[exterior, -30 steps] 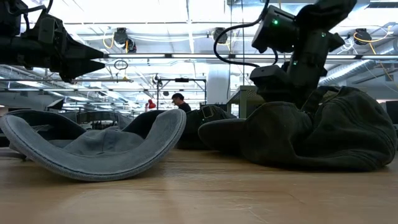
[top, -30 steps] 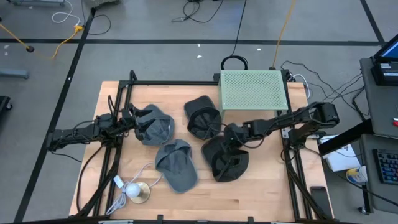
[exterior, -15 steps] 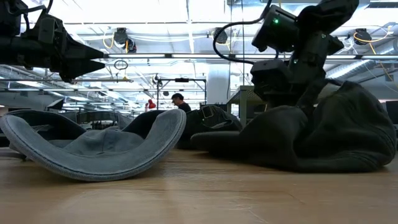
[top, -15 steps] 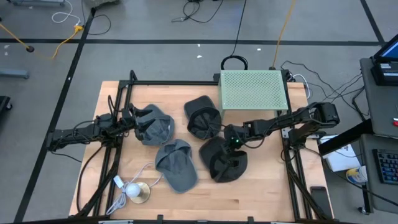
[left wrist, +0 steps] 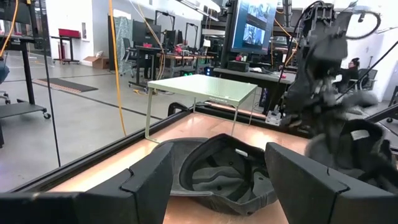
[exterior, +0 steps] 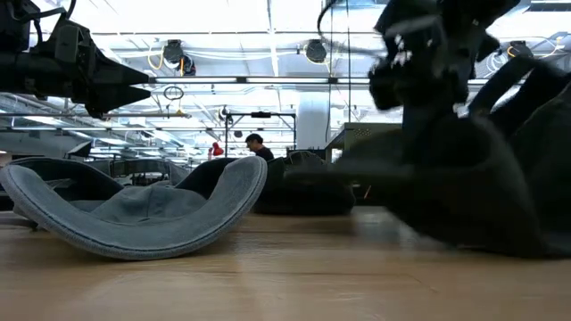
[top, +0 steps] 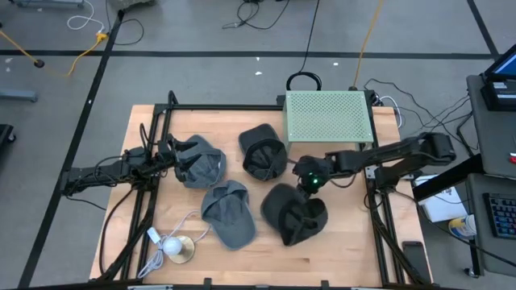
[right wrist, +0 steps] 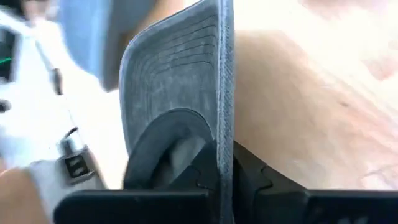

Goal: Pick & Place hat
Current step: Put the bottom black cap on the shelf

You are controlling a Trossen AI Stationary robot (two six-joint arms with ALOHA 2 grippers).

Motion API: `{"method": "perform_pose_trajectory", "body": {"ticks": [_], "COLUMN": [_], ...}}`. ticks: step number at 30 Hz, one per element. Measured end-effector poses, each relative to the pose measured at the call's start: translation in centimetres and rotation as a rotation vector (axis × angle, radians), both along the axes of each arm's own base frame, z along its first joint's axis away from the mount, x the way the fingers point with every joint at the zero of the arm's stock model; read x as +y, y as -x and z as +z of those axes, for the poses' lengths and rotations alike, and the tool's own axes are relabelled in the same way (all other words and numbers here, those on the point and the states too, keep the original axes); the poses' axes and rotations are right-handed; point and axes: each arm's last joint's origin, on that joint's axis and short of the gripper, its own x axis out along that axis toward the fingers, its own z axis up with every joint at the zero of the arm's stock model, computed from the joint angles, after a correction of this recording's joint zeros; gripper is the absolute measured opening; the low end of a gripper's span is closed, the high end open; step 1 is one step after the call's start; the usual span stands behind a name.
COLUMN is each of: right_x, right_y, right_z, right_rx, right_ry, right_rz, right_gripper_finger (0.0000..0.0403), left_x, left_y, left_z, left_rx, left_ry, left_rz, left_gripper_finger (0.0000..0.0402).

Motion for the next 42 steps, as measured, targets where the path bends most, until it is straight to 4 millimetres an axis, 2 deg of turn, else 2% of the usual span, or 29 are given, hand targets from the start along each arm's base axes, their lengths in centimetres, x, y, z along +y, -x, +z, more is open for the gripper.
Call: {"method": "perform_pose_trajectory", "body": {"ticks": [9,17,26,42], "right_x": [-0.1,-0.6,-1.2,-1.5], "right_y": [3.2,6.3,8.3,8.0], "right_z": [5.9,9.5,11.4,14.0], "right_rx": [-0.275,-0.48,-0.616,-0.891], "right_ry": [0.022,0.149,0.377,0.807], "right_rz": [0.012,-0.068,-0.16,-0.09], "right_gripper_finger": [0.0007,0.0009,0.0008,0.0008], "left_x": [0.0,0.0,0.0,0.0], "left_y": [0.0,0.0,0.0,0.0], "left_z": [0.0,0.0,0.0,0.0], "left_rx": [0.001,0.001,0.002,0.002], "left_ry": [0.0,0.0,0.0,0.0], "left_rz": [0.0,0.0,0.0,0.0], "left_gripper_finger": [0.0253,0.0253,0.0253,0.0253]}}
